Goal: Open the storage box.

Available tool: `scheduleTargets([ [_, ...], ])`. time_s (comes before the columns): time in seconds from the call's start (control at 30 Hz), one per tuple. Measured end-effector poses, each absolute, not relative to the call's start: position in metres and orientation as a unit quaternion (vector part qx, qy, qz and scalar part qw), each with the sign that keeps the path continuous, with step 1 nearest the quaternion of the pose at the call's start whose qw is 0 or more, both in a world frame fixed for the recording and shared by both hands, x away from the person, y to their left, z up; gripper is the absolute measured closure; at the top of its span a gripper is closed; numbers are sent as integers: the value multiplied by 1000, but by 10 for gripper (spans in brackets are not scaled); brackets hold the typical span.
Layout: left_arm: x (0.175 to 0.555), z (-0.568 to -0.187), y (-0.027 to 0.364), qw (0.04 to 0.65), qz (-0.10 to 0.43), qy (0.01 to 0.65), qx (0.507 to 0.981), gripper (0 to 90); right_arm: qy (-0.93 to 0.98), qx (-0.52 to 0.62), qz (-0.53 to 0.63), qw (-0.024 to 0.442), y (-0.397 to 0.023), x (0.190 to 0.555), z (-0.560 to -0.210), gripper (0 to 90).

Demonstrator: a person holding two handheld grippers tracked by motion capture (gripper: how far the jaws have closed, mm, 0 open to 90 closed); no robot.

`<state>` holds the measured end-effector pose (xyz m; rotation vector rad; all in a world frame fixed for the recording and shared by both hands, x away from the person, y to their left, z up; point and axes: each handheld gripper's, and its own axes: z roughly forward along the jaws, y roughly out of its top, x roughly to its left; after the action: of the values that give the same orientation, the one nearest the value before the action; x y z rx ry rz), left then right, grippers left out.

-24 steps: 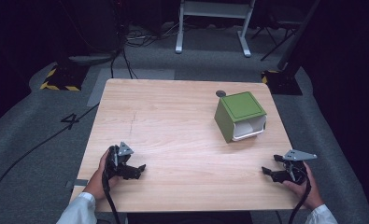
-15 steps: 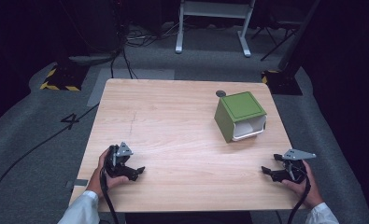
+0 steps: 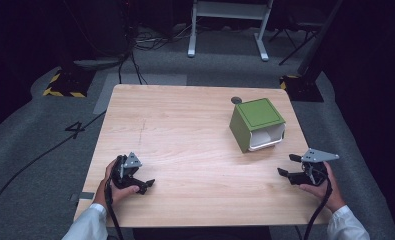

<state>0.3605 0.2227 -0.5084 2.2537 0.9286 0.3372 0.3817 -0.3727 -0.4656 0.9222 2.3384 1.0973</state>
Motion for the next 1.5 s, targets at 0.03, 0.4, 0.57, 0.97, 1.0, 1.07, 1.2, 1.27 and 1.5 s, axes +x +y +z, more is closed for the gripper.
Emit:
scheduleTargets([
  [0.03,360,-508,223,334,129,357,863,2,834,327,397,198,-371,383,-462,233],
  [0.4,360,-508,223,332,131,355,864,2,849,281,399,201,-338,403,-435,243],
  [0.57,360,-508,223,332,131,355,864,2,858,262,398,192,-320,412,-432,243],
  [0.97,360,-508,223,333,131,355,864,2,866,247,394,182,-286,431,-434,246],
  [1.0,360,-508,223,332,131,355,864,2,867,247,393,180,-284,432,-436,247],
  [1.07,360,-508,223,332,131,355,864,2,870,249,388,176,-280,436,-441,247],
  [1.2,360,-508,223,333,131,356,864,2,874,250,382,166,-273,442,-450,247],
  [1.27,360,-508,223,332,131,355,864,2,875,251,381,164,-272,443,-452,248],
  [1.5,360,-508,223,332,131,355,864,2,879,258,370,156,-267,450,-463,260],
])
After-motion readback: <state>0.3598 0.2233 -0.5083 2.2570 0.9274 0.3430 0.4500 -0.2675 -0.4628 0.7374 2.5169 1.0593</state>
